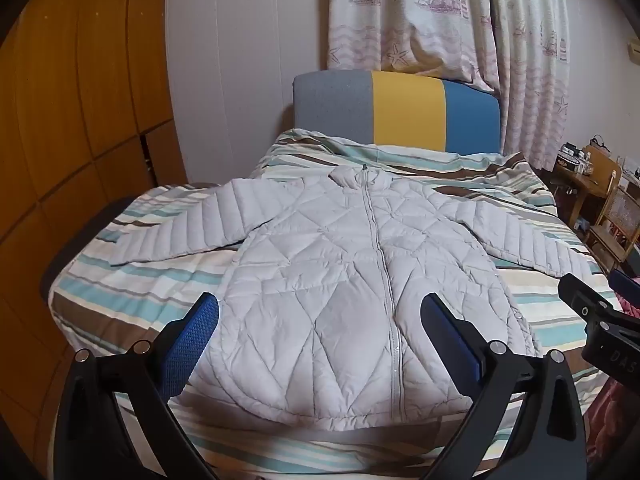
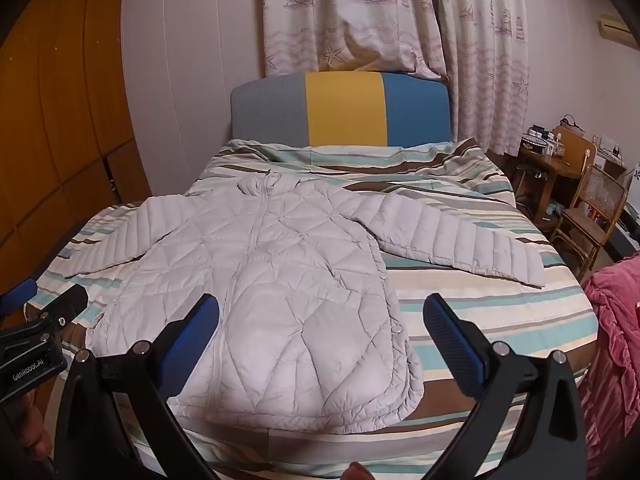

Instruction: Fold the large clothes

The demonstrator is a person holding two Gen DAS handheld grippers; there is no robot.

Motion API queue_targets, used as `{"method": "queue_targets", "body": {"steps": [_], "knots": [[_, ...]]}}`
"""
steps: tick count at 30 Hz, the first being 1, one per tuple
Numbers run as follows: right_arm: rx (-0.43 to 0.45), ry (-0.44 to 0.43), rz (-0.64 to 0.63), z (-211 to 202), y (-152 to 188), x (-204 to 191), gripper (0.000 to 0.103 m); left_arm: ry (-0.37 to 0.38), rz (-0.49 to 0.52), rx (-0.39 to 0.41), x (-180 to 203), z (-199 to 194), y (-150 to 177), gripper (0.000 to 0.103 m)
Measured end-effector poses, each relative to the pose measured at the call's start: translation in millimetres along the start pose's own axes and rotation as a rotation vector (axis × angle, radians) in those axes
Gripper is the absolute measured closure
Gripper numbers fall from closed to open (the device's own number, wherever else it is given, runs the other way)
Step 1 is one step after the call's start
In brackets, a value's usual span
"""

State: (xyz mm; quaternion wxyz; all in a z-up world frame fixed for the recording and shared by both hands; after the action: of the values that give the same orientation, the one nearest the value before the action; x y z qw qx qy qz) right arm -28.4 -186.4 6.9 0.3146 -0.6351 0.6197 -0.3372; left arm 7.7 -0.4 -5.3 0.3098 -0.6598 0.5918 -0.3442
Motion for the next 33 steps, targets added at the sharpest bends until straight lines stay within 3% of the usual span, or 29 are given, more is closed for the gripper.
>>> {"method": "queue_targets", "body": {"steps": [33], "knots": [[-0.031, 0.001, 0.010, 11, 5, 7, 0.002, 0.022, -0.020, -0.027, 2, 7, 8, 0.003]]}}
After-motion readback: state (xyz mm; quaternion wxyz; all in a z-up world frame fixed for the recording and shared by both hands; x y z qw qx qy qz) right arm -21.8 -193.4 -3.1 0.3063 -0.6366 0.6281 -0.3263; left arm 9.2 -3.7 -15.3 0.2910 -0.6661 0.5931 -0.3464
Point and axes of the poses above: each gripper's, at about its wrist camera, not at the fingertips, and z roughly the way its jaws point, x to its right, y to its underside, the point moved 1 cm from there along z, roughly the way its jaws point, and after that the axes turned 8 degrees about -z, right-handed, at the moved point
